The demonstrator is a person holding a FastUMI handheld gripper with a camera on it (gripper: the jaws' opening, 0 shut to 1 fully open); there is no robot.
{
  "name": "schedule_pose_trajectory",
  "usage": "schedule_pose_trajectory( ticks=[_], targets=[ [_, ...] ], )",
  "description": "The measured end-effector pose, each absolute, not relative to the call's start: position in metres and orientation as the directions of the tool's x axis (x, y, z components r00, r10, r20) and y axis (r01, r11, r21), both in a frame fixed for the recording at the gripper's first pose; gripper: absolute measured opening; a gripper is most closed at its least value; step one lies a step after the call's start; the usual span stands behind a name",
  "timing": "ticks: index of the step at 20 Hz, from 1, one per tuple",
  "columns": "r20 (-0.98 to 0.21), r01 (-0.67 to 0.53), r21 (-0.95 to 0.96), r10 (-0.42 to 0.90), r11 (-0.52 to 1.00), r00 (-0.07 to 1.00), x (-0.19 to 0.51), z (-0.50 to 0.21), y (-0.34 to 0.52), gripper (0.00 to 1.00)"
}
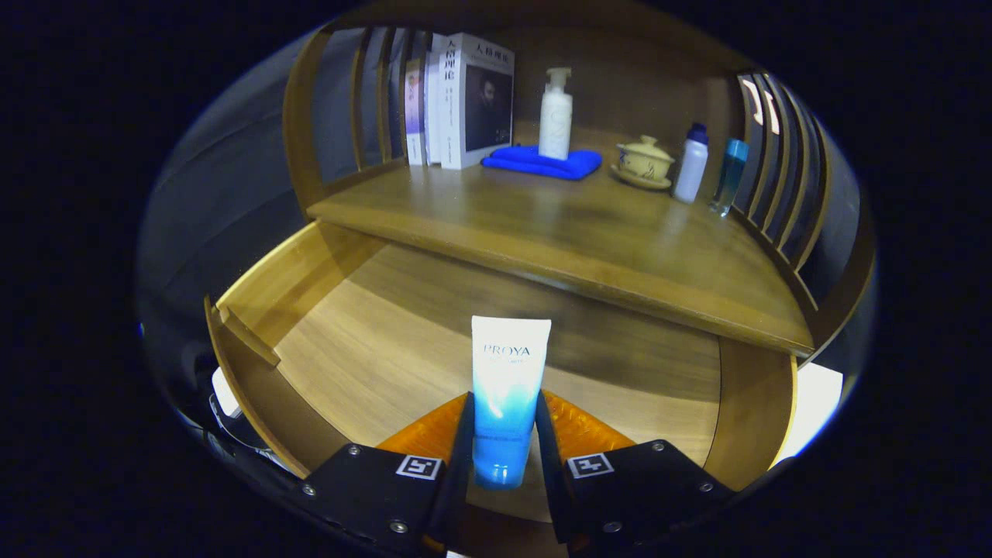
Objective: Pull open the drawer, take out the items inside it, and place them on the countertop above the cabinet.
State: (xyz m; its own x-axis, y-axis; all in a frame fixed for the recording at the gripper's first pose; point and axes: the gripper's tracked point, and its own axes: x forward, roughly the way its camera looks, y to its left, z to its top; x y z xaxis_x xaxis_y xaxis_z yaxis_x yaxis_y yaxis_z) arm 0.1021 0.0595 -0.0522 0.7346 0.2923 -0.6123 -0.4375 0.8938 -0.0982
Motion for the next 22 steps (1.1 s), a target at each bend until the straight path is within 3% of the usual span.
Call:
schedule_pose_trajectory(
  ticks=[10, 22],
  targets=[
    [-0.408, -0.440, -0.150, 0.350, 0.885, 0.843, 0.110, 0.030, 0.082, 0.45],
    [-0.359, -0.331, -0.038, 0.296, 0.943, 0.885, 0.169, 0.094, 0.071, 0.45]
  ],
)
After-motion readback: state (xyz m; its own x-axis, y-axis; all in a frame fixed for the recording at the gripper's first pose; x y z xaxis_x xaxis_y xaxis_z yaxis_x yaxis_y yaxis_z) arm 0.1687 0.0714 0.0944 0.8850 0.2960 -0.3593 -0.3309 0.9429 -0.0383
